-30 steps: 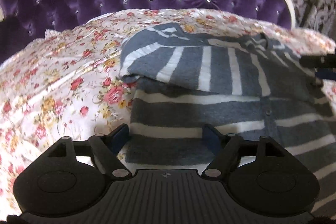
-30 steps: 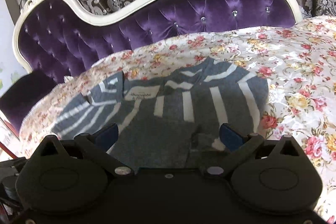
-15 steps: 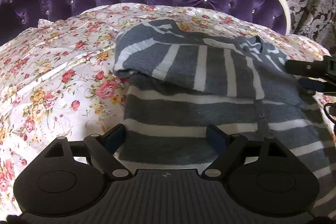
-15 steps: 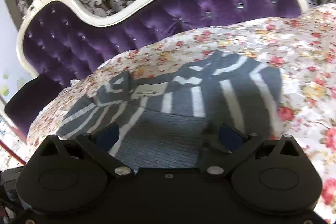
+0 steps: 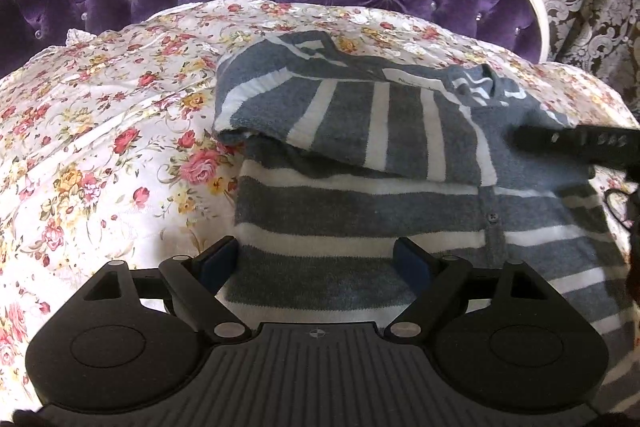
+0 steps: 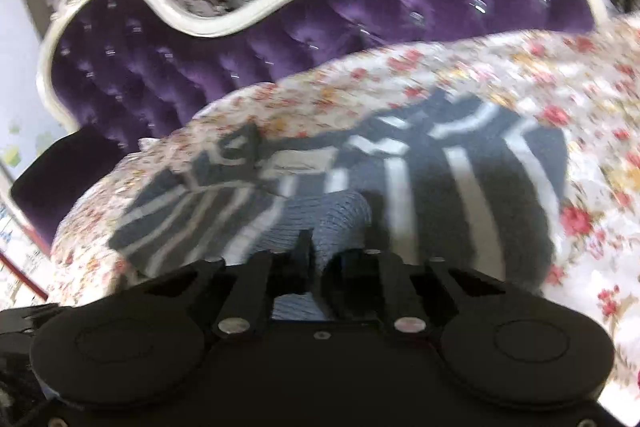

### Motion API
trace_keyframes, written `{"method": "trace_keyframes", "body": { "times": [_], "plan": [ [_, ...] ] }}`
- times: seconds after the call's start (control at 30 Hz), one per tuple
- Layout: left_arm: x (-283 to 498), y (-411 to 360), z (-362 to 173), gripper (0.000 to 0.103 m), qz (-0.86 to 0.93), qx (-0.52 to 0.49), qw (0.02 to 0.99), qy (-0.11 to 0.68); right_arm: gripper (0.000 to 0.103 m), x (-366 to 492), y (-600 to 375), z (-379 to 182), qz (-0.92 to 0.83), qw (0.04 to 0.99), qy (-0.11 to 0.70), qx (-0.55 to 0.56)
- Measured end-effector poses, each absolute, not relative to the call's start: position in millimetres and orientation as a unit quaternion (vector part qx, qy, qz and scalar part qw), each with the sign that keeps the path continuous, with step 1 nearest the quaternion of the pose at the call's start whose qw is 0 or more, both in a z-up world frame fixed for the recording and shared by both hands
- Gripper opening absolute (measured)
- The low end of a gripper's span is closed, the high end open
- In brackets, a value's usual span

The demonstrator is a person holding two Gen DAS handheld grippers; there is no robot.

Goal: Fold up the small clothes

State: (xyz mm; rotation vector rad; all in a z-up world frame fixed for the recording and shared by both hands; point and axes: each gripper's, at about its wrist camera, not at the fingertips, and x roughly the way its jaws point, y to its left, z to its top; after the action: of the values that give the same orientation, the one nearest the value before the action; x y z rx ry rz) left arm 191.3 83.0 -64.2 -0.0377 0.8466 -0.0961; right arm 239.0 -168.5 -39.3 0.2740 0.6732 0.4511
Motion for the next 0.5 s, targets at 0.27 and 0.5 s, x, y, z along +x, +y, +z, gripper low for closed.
{"method": "trace_keyframes", "body": {
  "times": [0.27, 0.5],
  "plan": [
    [191, 83, -64, 0.084, -0.046, -0.021, 0.910, 0.411, 0.016, 232, -175, -8, 0.175, 0.944, 0.276, 0.044],
    [192, 83, -64, 0.084, -0.046, -0.018, 0.910, 0.413, 0.026, 247, -178, -39, 0.120, 0.926, 0.358, 0.024]
  ]
}}
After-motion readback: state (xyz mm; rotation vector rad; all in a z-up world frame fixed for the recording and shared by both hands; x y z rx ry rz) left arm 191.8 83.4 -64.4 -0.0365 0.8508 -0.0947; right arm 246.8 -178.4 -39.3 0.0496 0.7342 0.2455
